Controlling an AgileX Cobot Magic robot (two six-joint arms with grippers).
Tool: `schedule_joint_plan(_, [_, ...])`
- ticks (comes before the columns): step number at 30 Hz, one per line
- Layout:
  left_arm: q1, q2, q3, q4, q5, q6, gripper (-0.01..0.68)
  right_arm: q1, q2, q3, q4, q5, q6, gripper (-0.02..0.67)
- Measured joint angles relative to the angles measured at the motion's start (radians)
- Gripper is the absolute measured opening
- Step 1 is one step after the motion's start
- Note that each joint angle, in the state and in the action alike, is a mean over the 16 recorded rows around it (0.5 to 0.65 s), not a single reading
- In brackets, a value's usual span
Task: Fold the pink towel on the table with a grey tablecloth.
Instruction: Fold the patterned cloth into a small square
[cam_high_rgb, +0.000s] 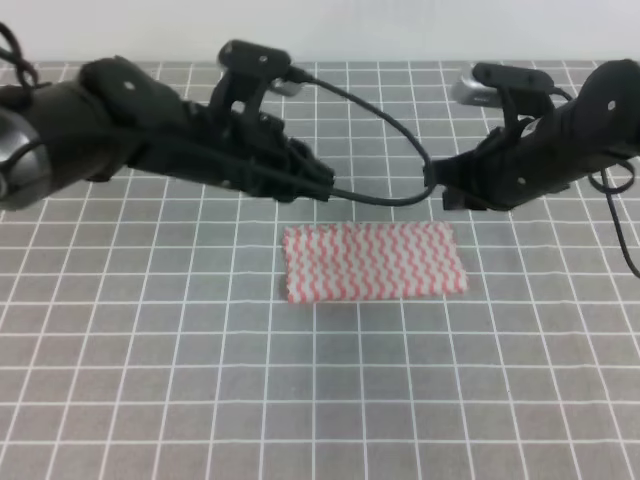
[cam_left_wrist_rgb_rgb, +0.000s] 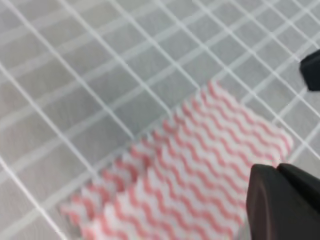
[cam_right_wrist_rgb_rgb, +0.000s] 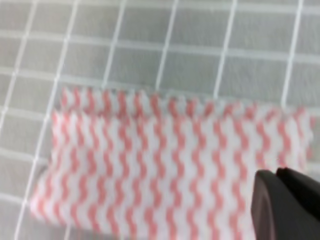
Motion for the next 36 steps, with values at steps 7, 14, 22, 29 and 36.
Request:
schedule_joint_plan(7, [0.021,0.016,0.068,-0.005,0.105,-0.049,0.000,0.004,-0.016,0.000,-0.052,0.092,0.076,-0.001])
schedule_joint_plan(14, [0.021,0.060,0.116,-0.059,0.141,0.002,0.000,0.033,0.010,0.000,-0.035,0.116,0.086,-0.001])
schedule_joint_plan(22, [0.021,0.120,0.122,-0.080,0.131,0.035,0.000,0.071,0.065,0.000,-0.025,0.083,0.085,-0.001])
schedule_joint_plan(29, [0.022,0.150,0.122,-0.052,0.073,0.036,0.000,0.080,0.106,0.000,-0.025,0.055,0.083,-0.001])
schedule_joint_plan(36, [0.022,0.158,0.122,-0.017,0.009,0.036,0.000,0.080,0.133,0.000,-0.027,0.046,0.081,-0.001])
